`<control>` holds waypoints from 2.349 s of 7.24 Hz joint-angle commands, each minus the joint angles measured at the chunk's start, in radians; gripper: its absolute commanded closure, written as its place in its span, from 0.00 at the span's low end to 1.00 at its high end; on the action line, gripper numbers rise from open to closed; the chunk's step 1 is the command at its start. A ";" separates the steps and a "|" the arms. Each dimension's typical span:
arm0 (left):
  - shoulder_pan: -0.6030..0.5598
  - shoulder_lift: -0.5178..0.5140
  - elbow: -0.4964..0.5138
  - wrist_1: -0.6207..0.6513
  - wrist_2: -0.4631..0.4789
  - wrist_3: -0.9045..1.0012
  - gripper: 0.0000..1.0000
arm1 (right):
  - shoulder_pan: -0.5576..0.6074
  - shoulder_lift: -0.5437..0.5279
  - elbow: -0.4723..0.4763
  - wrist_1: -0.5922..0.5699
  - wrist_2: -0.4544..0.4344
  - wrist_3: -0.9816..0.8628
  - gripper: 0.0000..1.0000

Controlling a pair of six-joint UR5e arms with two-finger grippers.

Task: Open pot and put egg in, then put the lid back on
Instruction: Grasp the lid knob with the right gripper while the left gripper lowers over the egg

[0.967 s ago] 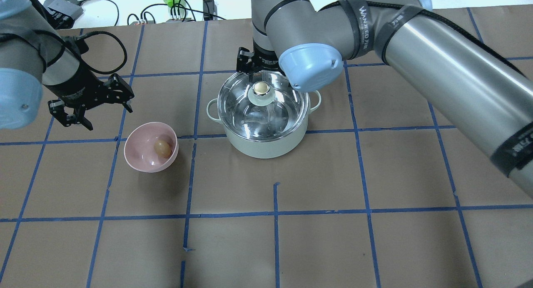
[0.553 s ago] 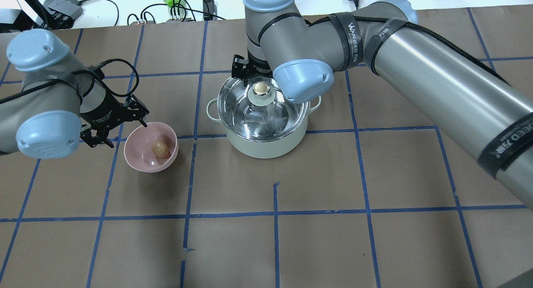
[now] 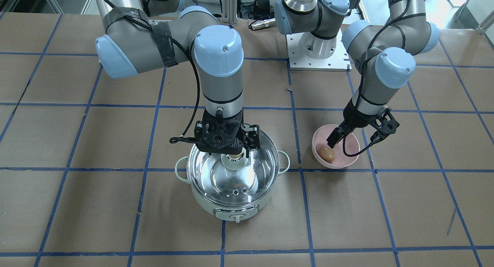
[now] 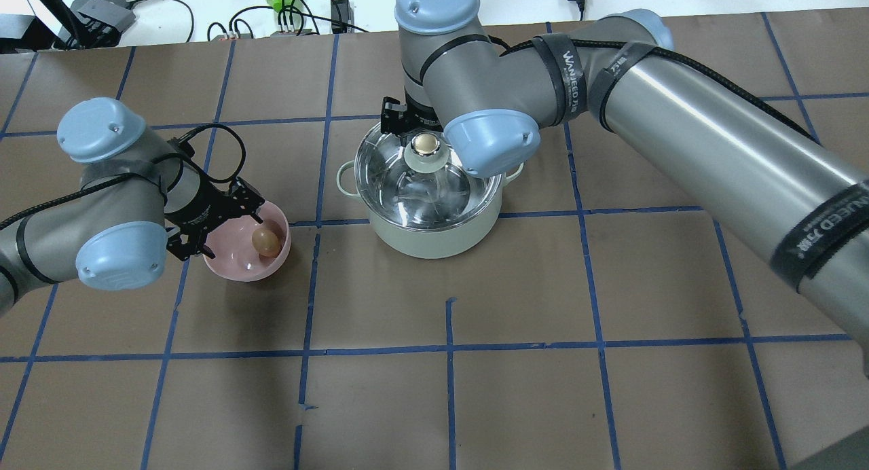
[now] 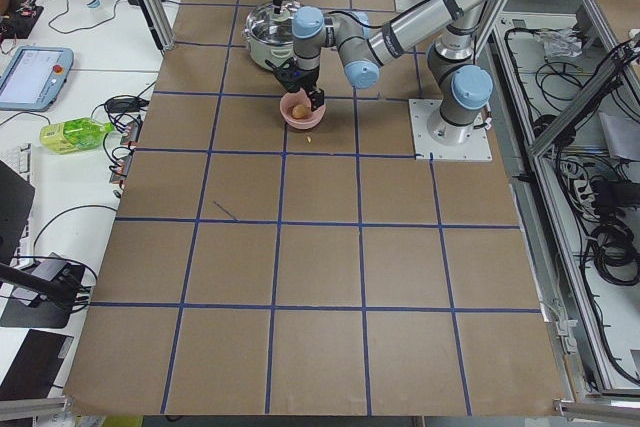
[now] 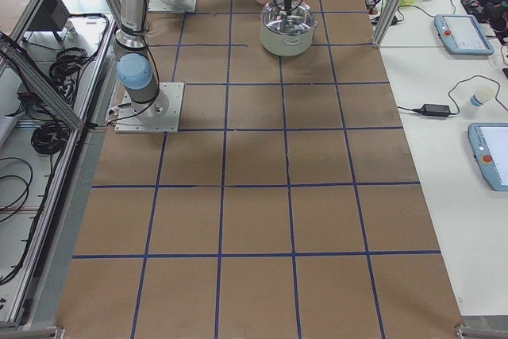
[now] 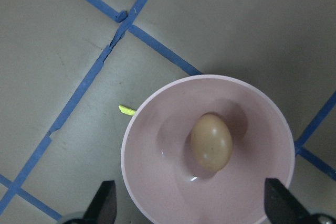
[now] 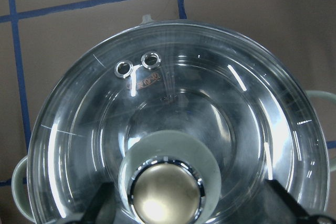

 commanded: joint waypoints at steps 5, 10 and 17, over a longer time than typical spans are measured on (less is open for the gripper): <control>-0.001 -0.024 -0.028 0.061 -0.010 -0.063 0.01 | 0.035 0.035 -0.061 0.109 -0.041 -0.066 0.07; -0.001 -0.045 -0.063 0.128 -0.005 -0.101 0.01 | 0.035 0.035 -0.061 0.084 -0.041 -0.088 0.17; -0.045 -0.099 -0.046 0.175 0.068 -0.180 0.02 | 0.035 0.035 -0.048 0.066 -0.041 -0.097 0.88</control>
